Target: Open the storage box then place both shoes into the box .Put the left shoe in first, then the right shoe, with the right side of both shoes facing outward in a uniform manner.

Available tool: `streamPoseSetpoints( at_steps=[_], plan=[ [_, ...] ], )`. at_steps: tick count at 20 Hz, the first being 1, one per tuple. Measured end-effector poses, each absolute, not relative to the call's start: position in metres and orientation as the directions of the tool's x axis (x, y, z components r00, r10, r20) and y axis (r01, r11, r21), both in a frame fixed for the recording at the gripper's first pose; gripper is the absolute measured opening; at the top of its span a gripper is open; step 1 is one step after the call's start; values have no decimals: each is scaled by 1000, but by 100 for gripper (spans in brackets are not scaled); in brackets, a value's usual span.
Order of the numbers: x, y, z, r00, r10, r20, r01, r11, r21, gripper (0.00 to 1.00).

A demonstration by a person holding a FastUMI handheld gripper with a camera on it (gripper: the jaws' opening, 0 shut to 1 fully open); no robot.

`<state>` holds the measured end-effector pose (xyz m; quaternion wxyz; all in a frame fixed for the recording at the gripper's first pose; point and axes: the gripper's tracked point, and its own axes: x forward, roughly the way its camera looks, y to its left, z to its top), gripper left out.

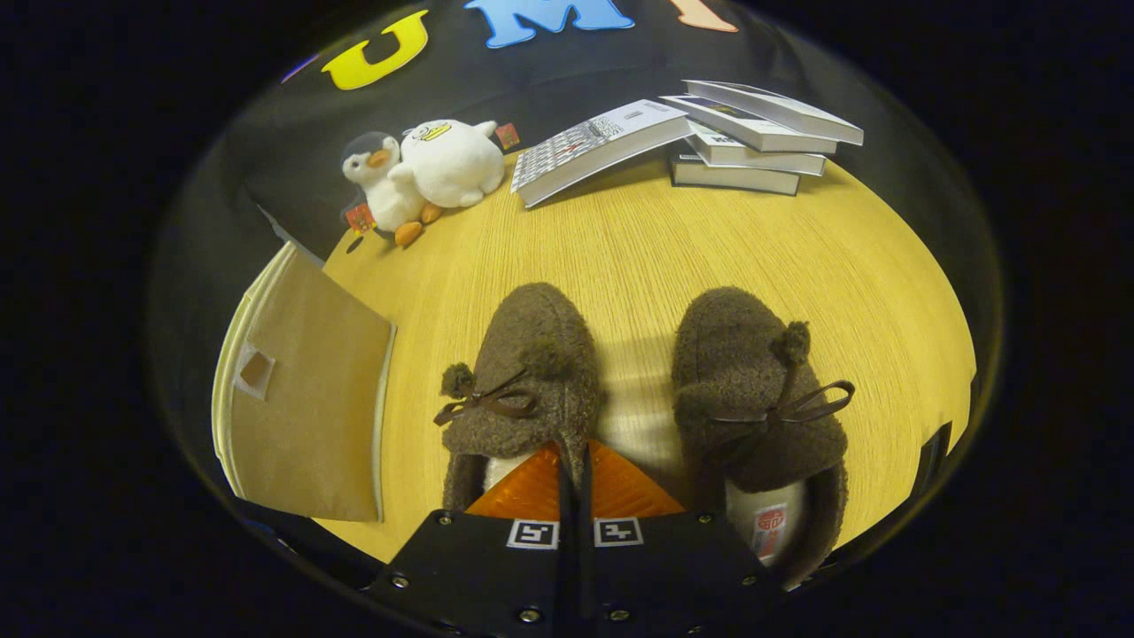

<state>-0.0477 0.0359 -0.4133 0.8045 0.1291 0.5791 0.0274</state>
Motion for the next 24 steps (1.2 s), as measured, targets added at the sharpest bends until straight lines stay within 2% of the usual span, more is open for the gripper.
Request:
streamPoseSetpoints(
  at_steps=[6,16,24],
  plan=[
    [-35,52,-368,389,248,-887,152,932,327,0],
    [-8,120,-273,501,335,-798,99,894,438,0],
    [1,201,-247,503,424,-753,62,851,521,0]
  ],
)
